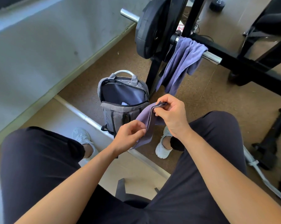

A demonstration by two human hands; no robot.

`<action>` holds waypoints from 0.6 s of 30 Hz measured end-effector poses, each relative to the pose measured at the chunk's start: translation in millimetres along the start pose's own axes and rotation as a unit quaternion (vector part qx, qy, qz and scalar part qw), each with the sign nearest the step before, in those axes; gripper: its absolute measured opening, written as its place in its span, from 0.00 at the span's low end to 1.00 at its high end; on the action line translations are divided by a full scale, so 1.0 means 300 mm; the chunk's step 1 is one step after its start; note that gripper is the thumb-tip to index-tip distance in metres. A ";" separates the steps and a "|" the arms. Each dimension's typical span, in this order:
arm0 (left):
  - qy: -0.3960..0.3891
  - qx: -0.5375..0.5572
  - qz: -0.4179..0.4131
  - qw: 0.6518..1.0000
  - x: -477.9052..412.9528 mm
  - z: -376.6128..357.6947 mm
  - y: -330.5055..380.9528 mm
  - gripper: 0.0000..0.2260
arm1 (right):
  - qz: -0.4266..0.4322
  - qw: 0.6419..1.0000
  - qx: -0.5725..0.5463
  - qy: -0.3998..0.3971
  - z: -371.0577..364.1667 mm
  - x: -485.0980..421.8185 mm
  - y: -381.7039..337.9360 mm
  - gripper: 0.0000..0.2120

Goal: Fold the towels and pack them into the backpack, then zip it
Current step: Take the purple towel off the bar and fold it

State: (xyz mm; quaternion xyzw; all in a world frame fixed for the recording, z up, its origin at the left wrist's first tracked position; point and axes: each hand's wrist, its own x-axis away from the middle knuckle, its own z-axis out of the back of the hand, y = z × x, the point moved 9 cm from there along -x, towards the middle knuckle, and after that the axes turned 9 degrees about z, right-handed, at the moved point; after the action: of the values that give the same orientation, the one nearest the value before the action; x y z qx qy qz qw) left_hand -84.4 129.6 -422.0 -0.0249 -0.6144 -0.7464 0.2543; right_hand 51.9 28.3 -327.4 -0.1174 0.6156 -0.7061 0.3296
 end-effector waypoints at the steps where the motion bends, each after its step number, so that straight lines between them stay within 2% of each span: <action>1: -0.013 0.011 0.009 1.000 0.000 -0.009 -0.004 0.06 | 0.002 1.000 0.000 0.013 0.010 -0.003 -0.004 0.12; 4: -0.010 -0.059 0.006 0.998 -0.002 -0.025 -0.026 0.15 | 0.003 0.999 -0.022 0.037 0.023 -0.005 -0.017 0.12; 10: 0.009 -0.195 0.034 0.980 -0.044 -0.052 -0.103 0.12 | -0.007 0.994 -0.091 0.051 0.037 -0.009 -0.034 0.14; 12: 0.011 -0.227 0.042 0.973 -0.056 -0.055 -0.132 0.16 | -0.007 0.992 -0.113 0.052 0.042 -0.016 -0.035 0.13; 15: 0.009 -0.246 0.067 0.967 -0.071 -0.041 -0.191 0.24 | -0.009 0.988 -0.138 0.062 0.056 -0.028 -0.033 0.11; 18: 0.038 -0.243 0.097 0.964 -0.069 0.012 -0.222 0.22 | -0.018 0.989 -0.123 0.082 0.084 -0.039 -0.011 0.12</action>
State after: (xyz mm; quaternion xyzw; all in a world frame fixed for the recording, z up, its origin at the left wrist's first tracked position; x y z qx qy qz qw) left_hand -94.9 147.8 -488.7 -0.1169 -0.3988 -0.8458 0.3346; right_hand 74.1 15.6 -316.0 -0.1094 0.7206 -0.6380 0.2485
